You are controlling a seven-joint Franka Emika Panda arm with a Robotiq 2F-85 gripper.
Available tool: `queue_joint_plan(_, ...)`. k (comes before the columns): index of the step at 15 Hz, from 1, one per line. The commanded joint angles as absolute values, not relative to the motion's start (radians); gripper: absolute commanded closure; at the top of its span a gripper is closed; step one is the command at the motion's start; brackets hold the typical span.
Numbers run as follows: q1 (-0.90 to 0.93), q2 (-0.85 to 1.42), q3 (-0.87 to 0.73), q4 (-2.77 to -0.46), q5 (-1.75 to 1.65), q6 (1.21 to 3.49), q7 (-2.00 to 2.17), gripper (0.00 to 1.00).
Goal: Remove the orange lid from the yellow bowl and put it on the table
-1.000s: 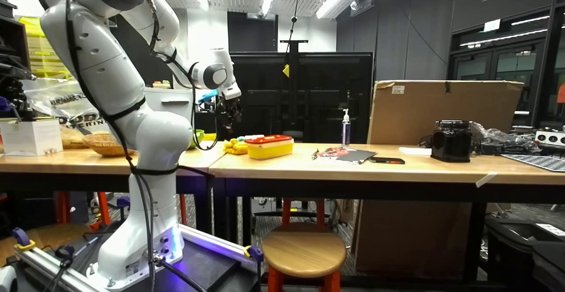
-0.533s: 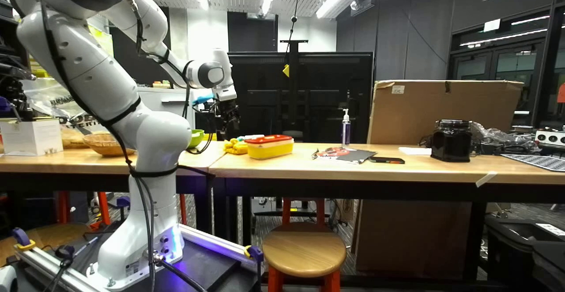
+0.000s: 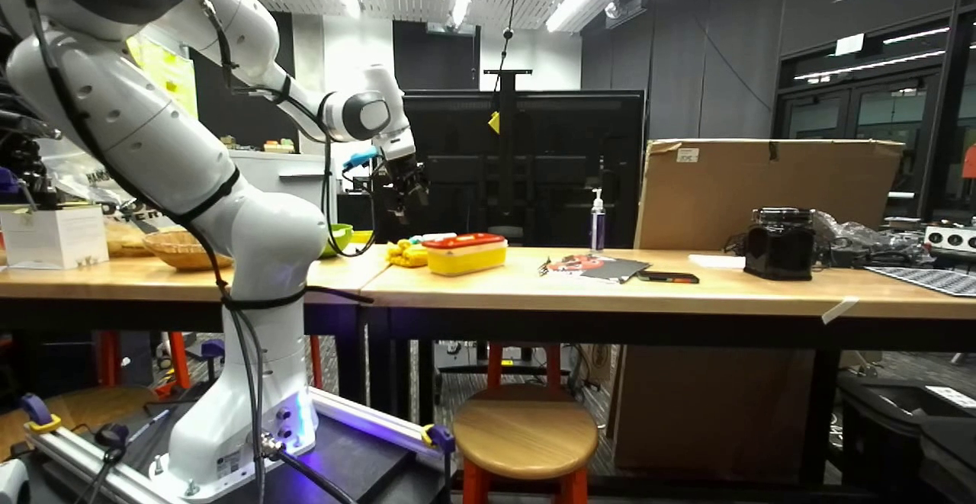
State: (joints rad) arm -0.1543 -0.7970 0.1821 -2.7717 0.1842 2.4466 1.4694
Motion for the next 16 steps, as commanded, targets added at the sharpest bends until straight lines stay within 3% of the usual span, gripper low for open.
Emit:
queue_joint_plan(1, -0.146, -0.778, 0.161, -2.771, 0.197, 2.467, 1.474, 0.0)
queue_joint_plan(16, -0.068, -0.52, 0.131, -2.779, 0.273, 2.644, 1.453, 0.0)
